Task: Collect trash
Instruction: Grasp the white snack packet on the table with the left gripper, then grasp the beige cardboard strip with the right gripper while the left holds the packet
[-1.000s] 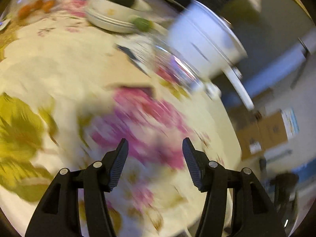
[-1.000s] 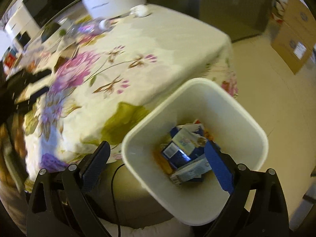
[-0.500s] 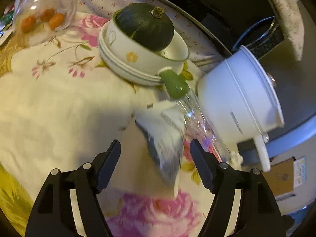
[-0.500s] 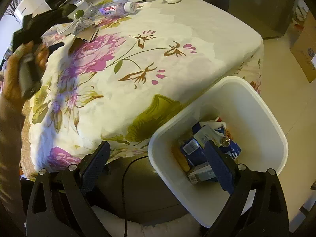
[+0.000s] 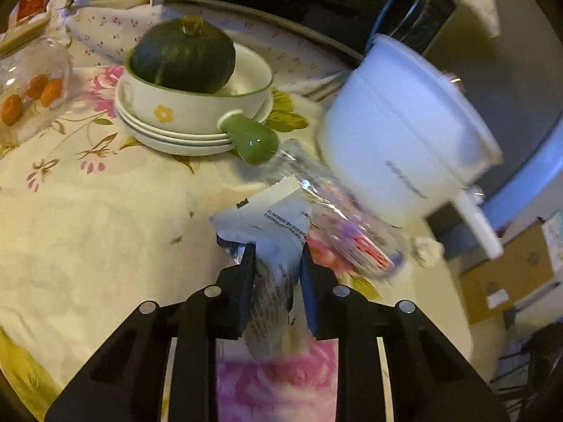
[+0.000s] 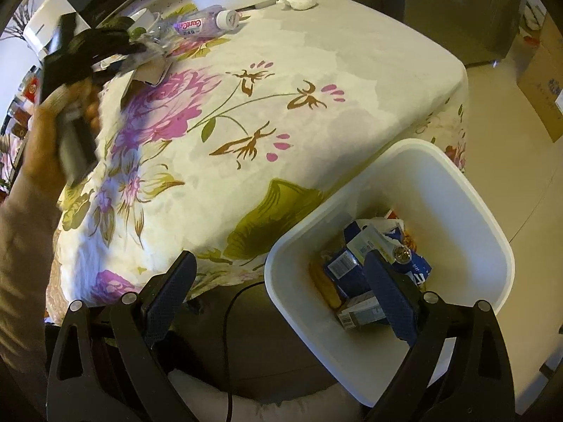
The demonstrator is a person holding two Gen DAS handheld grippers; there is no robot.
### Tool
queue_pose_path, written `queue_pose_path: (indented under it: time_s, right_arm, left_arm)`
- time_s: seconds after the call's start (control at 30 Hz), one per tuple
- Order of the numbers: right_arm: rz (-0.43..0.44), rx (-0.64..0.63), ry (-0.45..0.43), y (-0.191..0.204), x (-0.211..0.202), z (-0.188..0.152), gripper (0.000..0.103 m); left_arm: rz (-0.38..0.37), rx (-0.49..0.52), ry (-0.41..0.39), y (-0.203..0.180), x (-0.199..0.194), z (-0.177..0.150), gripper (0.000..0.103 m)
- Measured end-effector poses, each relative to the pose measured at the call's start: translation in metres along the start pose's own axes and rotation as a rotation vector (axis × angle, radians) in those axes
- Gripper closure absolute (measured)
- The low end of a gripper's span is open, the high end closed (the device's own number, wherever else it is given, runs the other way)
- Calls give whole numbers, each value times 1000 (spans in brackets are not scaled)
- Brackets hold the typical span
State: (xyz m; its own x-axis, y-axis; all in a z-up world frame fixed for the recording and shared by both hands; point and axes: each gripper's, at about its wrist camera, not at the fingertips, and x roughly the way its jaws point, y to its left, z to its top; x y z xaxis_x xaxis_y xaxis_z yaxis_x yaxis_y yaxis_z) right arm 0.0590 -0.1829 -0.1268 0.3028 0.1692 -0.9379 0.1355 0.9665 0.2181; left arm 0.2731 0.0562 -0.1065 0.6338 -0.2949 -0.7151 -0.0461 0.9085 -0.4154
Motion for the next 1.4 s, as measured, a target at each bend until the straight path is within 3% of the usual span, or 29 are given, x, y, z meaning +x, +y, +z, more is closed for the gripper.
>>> queue_pose_path:
  time_s: [0.2, 0.3, 0.37, 0.63, 0.93, 1.03, 1.13, 1.4]
  right_arm:
    - [-5, -85, -31, 28, 1, 26, 11]
    - [14, -122, -55, 59, 4, 56, 11]
    - [67, -115, -34, 86, 16, 86, 11]
    - [98, -134, -30, 183, 71, 161, 11]
    - [7, -162, 7, 219, 128, 190, 12]
    - [-60, -244, -49, 227, 124, 186, 37]
    - [-17, -239, -56, 223, 112, 182, 63]
    - [-22, -265, -97, 205, 70, 142, 67]
  left_arm:
    - [-168, -102, -78, 36, -95, -24, 80]
    - [-209, -178, -121, 62, -133, -39, 79]
    - [-194, -200, -161, 79, -155, -51, 79]
    - [-199, -236, -233, 112, -186, -45, 79]
    - [-275, -304, -212, 127, -185, -39, 79]
    - [-293, -328, -196, 130, -180, -39, 79]
    - [-306, -347, -191, 133, -177, -38, 79]
    - [-326, -343, -183, 125, -177, -42, 79]
